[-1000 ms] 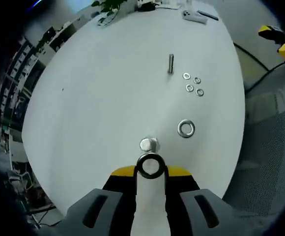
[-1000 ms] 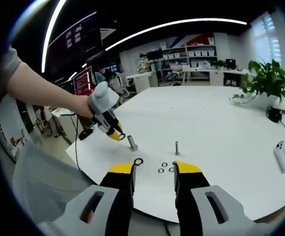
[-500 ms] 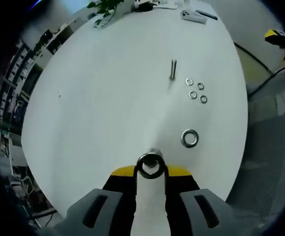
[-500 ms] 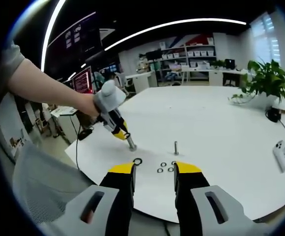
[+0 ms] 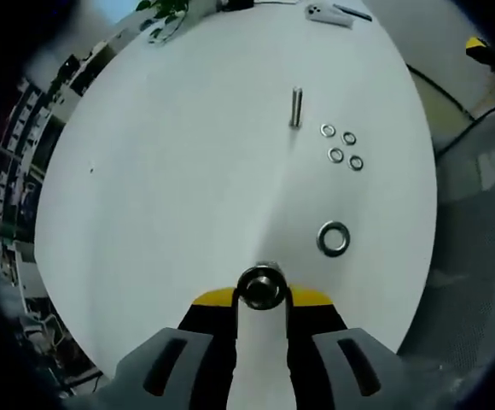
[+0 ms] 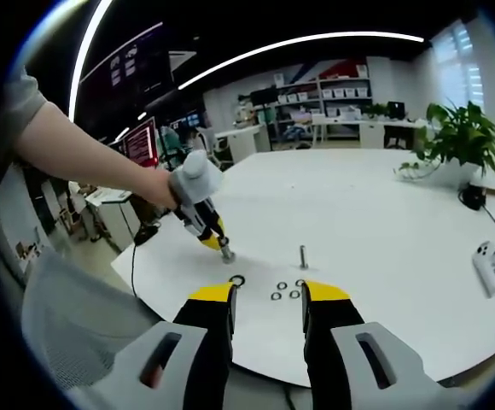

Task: Place the washer onto the threaded stud by aligning its center hole with the stud, sliding it down to the base, and recovering from edge contact or off-axis alignment until the washer reaches the visible bottom stop.

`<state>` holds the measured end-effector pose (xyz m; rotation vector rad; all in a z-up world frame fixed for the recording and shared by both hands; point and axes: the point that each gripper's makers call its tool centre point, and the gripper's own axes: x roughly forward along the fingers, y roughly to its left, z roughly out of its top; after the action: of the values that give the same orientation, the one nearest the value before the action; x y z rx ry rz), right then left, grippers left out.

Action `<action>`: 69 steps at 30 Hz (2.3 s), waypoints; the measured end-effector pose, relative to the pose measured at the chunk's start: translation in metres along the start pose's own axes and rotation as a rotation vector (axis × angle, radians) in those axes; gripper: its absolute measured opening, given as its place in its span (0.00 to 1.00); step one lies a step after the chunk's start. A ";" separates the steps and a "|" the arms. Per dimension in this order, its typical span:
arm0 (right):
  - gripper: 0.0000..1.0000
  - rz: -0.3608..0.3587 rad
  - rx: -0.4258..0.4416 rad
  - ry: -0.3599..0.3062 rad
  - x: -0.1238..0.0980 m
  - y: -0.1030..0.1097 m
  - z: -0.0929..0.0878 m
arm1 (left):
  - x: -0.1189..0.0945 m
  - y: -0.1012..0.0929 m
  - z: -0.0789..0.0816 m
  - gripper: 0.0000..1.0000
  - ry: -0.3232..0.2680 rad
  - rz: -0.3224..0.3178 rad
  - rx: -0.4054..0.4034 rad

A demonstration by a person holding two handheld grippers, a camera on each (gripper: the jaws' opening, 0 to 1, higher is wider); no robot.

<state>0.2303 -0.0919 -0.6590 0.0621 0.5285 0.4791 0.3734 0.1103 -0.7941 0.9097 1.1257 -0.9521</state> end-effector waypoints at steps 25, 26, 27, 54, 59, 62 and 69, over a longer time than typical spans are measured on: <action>0.33 -0.015 0.000 0.016 0.000 -0.003 -0.003 | 0.027 -0.007 -0.003 0.19 0.017 -0.022 -0.057; 0.33 -0.016 0.000 0.018 0.000 -0.003 -0.003 | 0.027 -0.007 -0.003 0.20 0.017 -0.023 -0.062; 0.33 -0.016 0.001 0.018 0.000 -0.003 -0.003 | 0.028 -0.008 -0.004 0.20 0.016 -0.029 -0.067; 0.32 0.007 0.000 0.014 0.001 0.001 -0.002 | 0.010 -0.026 -0.016 0.30 -0.174 0.019 -0.314; 0.32 0.017 0.004 0.015 0.001 0.003 -0.003 | 0.008 -0.042 -0.014 0.29 -0.192 0.003 -0.348; 0.32 0.028 0.000 0.019 0.002 0.005 -0.003 | 0.006 -0.054 -0.005 0.30 -0.222 -0.014 -0.355; 0.32 0.034 0.008 0.006 0.001 0.005 -0.001 | 0.011 -0.067 0.012 0.30 -0.229 -0.020 -0.343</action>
<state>0.2284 -0.0867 -0.6598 0.0780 0.5358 0.5106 0.3157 0.0751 -0.8096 0.4994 1.0604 -0.8233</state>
